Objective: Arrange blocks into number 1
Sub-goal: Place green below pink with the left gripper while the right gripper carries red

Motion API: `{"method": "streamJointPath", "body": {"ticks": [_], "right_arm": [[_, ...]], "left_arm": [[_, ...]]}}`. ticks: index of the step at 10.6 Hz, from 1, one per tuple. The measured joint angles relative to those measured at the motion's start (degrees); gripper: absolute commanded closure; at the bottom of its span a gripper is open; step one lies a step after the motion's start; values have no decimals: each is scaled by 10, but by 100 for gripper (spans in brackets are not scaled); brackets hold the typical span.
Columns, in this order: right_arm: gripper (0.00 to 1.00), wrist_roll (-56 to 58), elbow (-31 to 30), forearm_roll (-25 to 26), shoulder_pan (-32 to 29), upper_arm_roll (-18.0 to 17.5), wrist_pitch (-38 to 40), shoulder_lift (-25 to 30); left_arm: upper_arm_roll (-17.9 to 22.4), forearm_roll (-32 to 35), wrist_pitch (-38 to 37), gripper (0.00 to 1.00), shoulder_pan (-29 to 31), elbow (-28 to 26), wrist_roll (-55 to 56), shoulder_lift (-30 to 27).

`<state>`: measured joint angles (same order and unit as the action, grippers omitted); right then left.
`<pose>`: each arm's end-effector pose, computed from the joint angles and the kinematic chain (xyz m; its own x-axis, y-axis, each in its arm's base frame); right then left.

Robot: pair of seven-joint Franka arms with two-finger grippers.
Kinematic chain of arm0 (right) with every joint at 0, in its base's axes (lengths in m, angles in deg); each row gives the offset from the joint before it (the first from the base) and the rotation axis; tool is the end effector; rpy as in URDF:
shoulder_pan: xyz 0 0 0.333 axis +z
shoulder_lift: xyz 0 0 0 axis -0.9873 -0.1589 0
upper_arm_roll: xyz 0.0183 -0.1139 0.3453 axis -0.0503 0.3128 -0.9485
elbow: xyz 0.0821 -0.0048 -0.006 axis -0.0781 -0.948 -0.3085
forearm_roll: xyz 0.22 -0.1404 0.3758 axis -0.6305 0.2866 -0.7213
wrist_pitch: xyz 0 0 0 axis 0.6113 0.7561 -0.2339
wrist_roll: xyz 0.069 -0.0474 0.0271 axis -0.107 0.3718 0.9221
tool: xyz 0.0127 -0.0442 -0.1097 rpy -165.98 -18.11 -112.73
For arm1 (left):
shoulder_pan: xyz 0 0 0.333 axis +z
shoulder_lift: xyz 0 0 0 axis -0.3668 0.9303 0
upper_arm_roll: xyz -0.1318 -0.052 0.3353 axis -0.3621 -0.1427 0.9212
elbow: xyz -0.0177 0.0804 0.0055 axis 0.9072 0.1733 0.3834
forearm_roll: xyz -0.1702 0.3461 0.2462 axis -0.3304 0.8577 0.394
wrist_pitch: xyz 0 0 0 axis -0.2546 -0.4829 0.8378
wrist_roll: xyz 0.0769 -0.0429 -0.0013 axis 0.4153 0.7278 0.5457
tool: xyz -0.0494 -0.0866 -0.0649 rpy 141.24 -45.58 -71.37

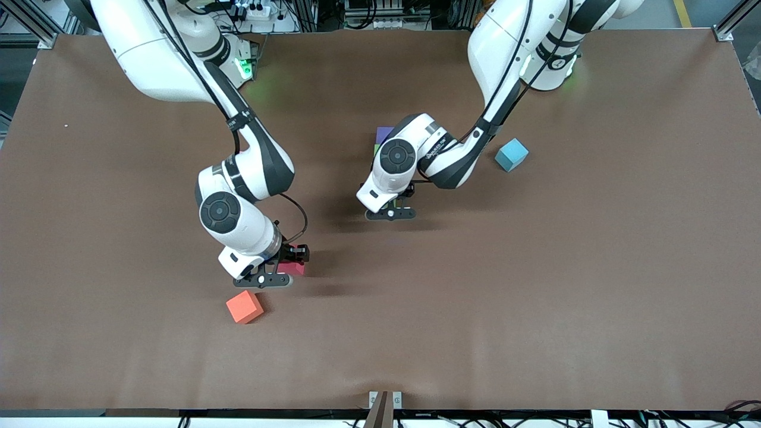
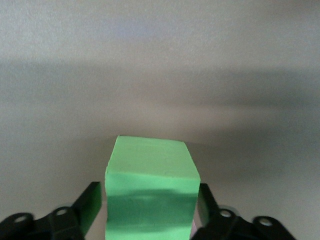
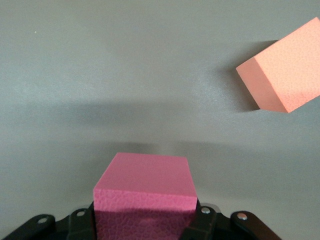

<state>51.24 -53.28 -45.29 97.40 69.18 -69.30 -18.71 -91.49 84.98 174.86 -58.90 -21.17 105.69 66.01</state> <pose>0.7270 0.3093 0.2592 0.9996 0.0088 0.0282 0.0112 -0.9963 -0.0852 0.5243 -0.5719 0.1798 0.9819 0.0483 -0.1831 0.0653 -0.9939 0.0885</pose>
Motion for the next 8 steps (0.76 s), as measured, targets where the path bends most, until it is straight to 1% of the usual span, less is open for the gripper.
{"method": "streamJointPath", "body": {"ticks": [3,4,5,6,7,8], "right_arm": [[100,-2,1,0,3,-1,0,-4],[100,-15,2,0,13,-2,0,-9],[100,-41,6,0,32,-1,0,-18],[100,-80,16,0,61,3,-2,-31],[100,-123,38,0,97,14,-2,-49],[100,-164,68,0,136,27,-2,-73]], "left_arm": [[3,-6,-3,0,1,6,1,-1],[5,-6,-1,0,8,17,2,-10],[8,-6,-7,0,26,29,2,-34],[10,-6,-37,0,52,34,2,-71],[12,-6,-81,0,86,34,-12,-108],[13,-6,-134,0,126,30,-50,-141]]}}
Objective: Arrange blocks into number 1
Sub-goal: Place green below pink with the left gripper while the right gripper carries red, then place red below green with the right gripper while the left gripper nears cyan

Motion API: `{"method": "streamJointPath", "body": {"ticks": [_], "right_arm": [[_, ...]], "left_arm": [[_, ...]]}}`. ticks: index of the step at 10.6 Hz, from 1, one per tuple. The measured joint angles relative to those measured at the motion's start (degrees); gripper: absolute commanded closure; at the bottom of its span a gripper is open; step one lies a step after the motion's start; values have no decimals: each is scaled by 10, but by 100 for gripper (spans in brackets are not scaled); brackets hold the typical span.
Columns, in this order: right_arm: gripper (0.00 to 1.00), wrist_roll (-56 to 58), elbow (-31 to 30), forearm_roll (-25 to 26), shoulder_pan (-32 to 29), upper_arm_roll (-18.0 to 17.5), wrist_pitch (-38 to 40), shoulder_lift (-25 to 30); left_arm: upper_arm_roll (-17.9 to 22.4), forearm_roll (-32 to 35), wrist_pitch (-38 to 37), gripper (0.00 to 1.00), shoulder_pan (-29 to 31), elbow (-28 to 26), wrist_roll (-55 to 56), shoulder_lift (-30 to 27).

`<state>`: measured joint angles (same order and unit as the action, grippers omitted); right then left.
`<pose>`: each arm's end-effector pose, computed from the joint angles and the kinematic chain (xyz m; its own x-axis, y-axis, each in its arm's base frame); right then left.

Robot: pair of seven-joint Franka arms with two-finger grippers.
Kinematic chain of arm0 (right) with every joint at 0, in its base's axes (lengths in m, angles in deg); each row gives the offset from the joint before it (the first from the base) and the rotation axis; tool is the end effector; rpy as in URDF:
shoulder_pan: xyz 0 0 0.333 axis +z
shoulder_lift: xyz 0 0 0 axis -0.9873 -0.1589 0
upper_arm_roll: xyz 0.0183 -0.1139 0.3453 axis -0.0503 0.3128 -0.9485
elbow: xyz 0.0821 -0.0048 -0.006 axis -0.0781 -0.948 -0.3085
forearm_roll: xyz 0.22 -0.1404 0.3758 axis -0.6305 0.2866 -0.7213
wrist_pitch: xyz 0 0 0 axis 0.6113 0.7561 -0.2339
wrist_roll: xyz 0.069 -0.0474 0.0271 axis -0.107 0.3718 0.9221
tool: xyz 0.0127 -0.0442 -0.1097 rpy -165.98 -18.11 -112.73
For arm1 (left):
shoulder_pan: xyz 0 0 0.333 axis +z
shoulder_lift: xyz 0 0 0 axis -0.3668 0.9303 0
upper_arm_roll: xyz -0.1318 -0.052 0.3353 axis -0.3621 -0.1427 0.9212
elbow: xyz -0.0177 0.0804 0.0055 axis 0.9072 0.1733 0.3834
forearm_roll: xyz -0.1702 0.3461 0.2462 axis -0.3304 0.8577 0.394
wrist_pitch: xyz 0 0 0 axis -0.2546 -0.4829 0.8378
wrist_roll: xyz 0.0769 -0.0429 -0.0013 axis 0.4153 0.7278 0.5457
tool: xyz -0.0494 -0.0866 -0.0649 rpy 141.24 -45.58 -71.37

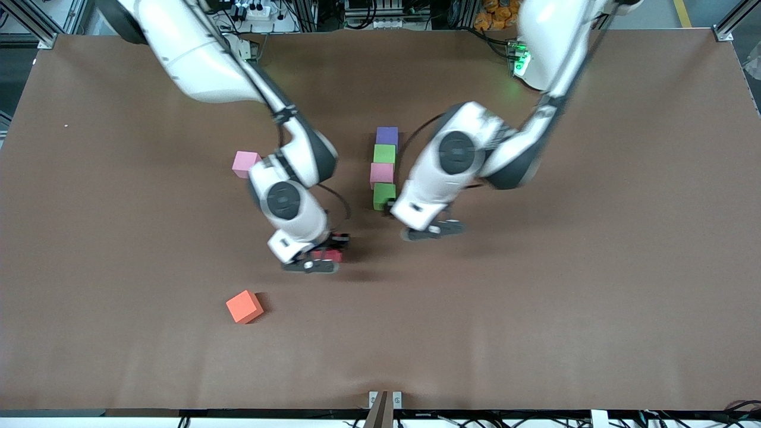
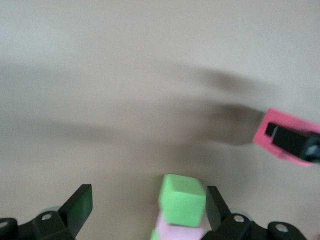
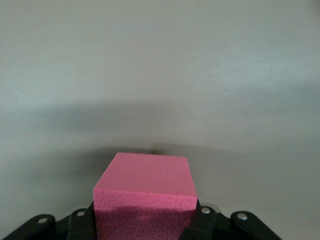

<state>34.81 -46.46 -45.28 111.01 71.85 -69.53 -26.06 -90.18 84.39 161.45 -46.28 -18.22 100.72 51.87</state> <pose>0.6749 0.4583 0.2146 0.9965 -0.0830 0.0092 -0.0821 -0.9942 -0.0696 0.6457 -0.4320 0.3745 0.9803 0.1646 -0.1089 0.1779 -0.9760 0.1256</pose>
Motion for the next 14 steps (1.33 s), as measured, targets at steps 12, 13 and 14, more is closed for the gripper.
{"method": "streamJointPath", "body": {"ticks": [12,13,14], "right_arm": [[0,-102,61,-3,116,7,11,-65],[0,-103,54,-3,116,5,11,-61],[0,-103,43,-1,116,2,12,-58]], "left_arm": [[-90,33,70,0,245,-473,-177,-229],[-91,33,80,0,250,-495,-177,-239],[-91,33,83,0,252,-503,-177,-245]]}}
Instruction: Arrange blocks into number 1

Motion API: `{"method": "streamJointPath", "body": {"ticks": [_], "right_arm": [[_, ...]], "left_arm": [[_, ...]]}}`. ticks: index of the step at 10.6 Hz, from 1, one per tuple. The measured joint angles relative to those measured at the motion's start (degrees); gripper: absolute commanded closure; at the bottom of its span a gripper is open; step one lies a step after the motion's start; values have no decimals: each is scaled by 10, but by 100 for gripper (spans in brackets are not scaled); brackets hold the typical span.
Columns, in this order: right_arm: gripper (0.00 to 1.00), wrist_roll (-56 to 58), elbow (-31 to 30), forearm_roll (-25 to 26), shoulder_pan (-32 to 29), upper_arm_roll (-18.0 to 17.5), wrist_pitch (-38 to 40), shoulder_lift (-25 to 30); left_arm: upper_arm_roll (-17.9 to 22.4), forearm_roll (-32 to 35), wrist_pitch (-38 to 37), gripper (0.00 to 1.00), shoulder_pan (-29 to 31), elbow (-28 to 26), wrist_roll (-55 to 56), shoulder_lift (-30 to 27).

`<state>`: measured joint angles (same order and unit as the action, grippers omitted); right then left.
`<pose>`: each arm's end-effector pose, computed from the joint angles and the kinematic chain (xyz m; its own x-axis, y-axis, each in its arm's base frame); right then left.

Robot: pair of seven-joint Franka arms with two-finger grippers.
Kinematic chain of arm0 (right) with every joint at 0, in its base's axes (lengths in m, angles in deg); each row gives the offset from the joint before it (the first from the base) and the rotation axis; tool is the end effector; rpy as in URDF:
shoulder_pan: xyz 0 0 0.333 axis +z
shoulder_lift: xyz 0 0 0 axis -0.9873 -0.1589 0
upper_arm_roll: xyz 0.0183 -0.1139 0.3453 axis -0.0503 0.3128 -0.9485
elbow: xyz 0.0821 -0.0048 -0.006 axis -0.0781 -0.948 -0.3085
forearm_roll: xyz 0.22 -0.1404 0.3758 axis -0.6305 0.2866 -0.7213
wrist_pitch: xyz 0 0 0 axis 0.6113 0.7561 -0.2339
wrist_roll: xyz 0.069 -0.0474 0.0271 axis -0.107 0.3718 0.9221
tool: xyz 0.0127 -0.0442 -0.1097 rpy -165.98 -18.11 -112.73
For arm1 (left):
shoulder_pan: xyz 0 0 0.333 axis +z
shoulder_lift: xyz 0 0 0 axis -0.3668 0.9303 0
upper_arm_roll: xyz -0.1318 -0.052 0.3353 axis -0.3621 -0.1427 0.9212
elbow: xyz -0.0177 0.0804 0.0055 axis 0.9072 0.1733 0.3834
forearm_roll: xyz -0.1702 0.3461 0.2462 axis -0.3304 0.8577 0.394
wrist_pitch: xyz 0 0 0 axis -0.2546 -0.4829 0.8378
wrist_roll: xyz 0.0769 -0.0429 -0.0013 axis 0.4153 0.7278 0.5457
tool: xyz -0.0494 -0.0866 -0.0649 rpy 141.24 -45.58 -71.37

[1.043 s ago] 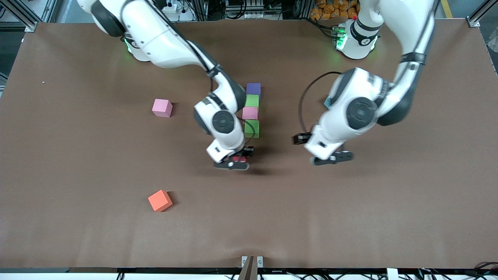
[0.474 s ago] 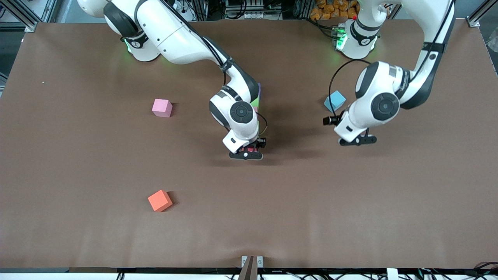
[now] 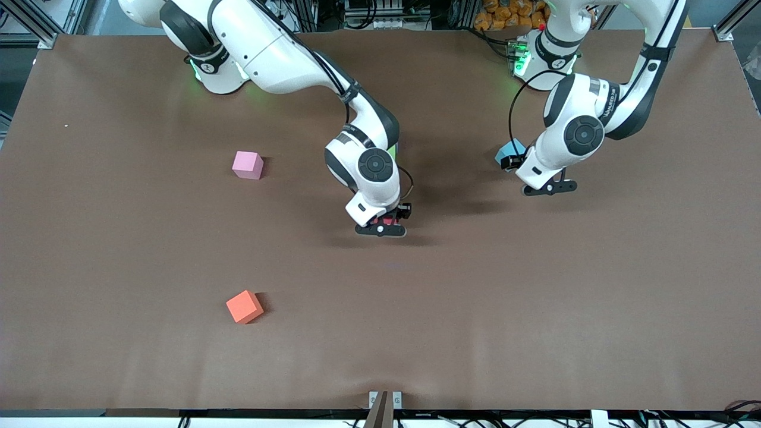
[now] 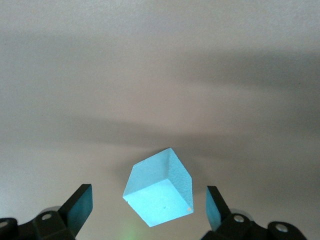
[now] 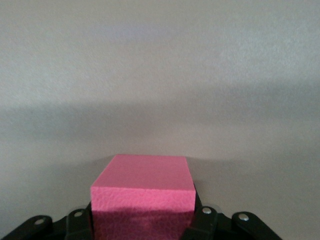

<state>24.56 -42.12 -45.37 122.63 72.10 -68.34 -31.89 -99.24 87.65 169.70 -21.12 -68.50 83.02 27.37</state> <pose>0.5775 0.5876 0.1668 0.9971 -0.0669 -0.0371 -0.0683 -0.9970 -0.0373 0.4743 -0.1643 0.2487 0.9499 0.1110 -0.2923 0.0926 -0.9928 -0.0760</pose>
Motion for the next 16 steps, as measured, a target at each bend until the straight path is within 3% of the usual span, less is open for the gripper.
{"method": "streamJointPath", "body": {"ticks": [4,6,9,12,14,16], "right_arm": [[0,0,-20,17,-6,2,-5,19],[0,0,-20,17,-29,3,-6,60],[0,11,-20,17,-102,-14,40,143],[0,188,-25,20,-201,-13,168,204],[0,330,-54,21,-226,44,189,239],[0,436,-92,21,-253,89,190,280]], "left_arm": [[-1,0,3,0,0,6,0,-16],[0,0,-32,0,5,55,0,-42],[16,0,-183,0,25,233,-42,-71],[87,0,-318,0,20,405,-130,-77],[129,0,-390,0,0,482,-163,-78],[134,5,-450,0,-29,537,-165,-77]]}}
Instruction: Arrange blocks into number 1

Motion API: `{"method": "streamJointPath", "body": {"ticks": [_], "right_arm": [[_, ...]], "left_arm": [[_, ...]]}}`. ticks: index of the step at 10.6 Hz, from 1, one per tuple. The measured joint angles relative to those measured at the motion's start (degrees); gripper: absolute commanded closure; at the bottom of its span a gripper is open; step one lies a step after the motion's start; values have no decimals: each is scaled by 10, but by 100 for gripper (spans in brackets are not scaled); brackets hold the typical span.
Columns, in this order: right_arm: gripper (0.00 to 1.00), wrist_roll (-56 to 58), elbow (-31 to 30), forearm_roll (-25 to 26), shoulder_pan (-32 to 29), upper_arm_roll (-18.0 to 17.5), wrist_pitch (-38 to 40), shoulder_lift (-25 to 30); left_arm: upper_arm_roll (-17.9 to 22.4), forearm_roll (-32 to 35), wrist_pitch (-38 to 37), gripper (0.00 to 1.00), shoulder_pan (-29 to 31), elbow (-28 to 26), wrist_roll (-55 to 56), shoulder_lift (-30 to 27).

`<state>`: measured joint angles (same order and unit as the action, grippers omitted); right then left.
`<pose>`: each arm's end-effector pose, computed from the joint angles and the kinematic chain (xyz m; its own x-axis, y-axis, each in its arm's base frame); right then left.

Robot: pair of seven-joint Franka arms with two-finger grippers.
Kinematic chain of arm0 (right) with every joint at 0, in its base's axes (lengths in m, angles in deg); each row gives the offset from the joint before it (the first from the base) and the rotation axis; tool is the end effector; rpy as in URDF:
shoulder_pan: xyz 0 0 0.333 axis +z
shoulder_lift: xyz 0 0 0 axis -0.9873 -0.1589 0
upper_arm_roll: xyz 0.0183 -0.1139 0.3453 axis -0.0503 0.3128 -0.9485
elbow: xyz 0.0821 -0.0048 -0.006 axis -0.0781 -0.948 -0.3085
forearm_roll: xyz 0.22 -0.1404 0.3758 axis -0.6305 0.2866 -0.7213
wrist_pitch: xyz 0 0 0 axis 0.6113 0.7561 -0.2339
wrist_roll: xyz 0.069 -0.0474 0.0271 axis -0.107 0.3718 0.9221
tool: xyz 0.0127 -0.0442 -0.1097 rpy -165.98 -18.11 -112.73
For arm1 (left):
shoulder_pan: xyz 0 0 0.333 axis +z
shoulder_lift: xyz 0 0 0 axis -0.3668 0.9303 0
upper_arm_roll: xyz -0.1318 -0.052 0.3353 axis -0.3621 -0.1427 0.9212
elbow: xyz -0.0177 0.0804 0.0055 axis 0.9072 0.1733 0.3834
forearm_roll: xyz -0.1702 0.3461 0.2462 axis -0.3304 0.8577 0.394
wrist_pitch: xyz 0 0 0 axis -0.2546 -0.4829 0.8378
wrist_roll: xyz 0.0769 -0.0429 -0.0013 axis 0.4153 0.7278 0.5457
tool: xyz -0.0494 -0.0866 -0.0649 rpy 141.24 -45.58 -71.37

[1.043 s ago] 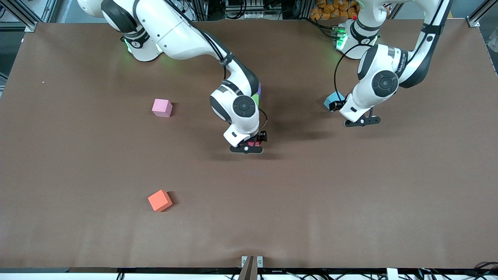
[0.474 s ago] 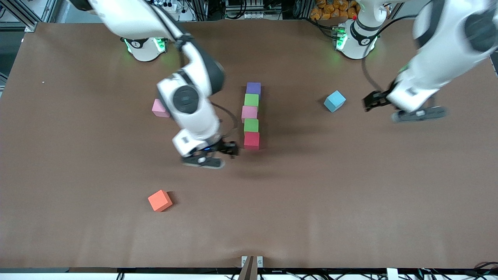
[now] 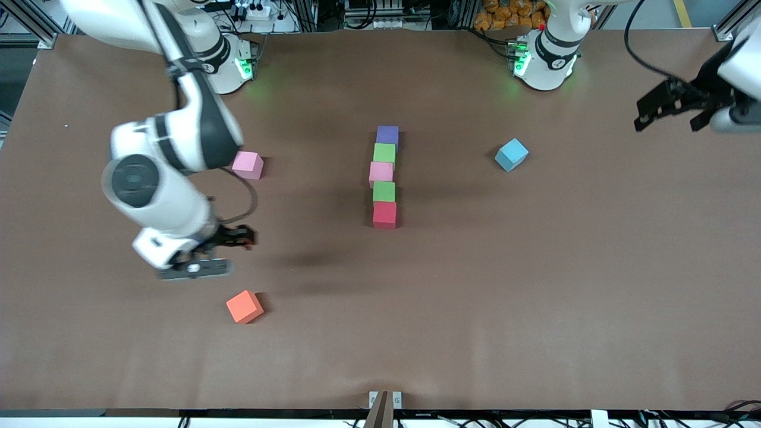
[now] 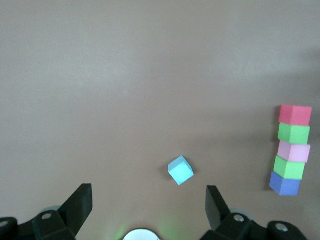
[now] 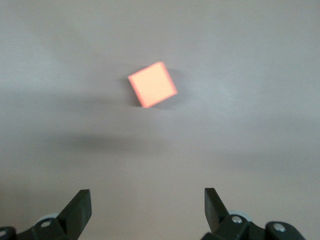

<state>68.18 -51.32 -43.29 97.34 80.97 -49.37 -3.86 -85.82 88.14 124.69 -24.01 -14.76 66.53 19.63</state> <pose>0.7355 0.1640 0.4439 0.9900 0.1409 0.0067 0.1401 -0.9873 0.0746 0.5707 -0.0879 0.7369 0.9995 -0.0250 -0.0217 -0.0246 -0.9995 0.0174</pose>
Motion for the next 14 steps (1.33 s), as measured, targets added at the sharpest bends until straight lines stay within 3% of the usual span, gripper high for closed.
{"method": "streamJointPath", "body": {"ticks": [3,7,10,14], "right_arm": [[0,46,-26,0,-37,14,31,76],[0,64,-16,0,-59,14,136,180],[0,75,40,0,-87,13,217,203],[0,92,46,0,-98,7,233,208]], "left_arm": [[0,7,-49,0,-39,41,2,-4],[17,8,-55,0,-43,42,0,-6],[27,8,-57,0,-43,42,-1,-5],[41,8,-59,0,-43,41,-14,-5]]}}
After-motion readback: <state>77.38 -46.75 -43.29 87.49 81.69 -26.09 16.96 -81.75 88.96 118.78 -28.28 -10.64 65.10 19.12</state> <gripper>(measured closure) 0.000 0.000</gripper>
